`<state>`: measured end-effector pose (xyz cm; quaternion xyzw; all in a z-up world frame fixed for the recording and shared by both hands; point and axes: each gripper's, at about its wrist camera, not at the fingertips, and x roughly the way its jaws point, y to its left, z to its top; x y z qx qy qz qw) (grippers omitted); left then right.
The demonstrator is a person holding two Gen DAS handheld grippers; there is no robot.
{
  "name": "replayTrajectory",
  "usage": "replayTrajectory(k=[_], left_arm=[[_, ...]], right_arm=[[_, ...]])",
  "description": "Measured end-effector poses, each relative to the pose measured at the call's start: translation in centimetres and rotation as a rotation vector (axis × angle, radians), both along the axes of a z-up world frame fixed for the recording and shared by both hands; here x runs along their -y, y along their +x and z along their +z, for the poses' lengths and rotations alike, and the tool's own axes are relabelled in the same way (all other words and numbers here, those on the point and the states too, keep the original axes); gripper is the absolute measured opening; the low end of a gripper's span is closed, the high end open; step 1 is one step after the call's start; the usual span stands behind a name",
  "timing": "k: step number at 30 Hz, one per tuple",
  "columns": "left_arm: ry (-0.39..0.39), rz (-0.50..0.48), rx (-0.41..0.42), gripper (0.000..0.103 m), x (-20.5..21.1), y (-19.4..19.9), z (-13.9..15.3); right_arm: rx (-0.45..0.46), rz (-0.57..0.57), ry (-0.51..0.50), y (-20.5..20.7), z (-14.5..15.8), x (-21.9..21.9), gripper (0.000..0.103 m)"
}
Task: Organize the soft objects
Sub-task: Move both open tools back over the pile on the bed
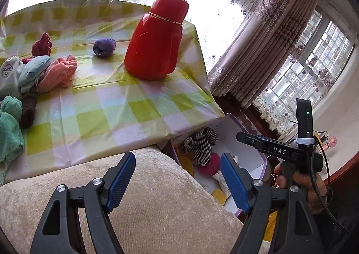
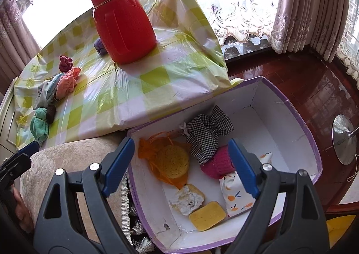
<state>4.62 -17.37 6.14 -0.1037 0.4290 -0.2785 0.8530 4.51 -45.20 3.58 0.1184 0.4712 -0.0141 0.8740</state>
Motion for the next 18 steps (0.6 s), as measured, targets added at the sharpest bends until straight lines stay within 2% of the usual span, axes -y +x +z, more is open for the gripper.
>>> replayTrajectory(k=[11,18], left_arm=[[-0.021,0.240,-0.028,0.078,-8.1,1.5,-1.3],[0.033,0.416,-0.011,0.078,-13.6,2.4,-1.8]], right_arm=[[-0.032,0.162,-0.029,2.4,-0.5,-7.2,0.087],[-0.052,0.249,-0.026,4.1,-1.1,-11.8,0.087]])
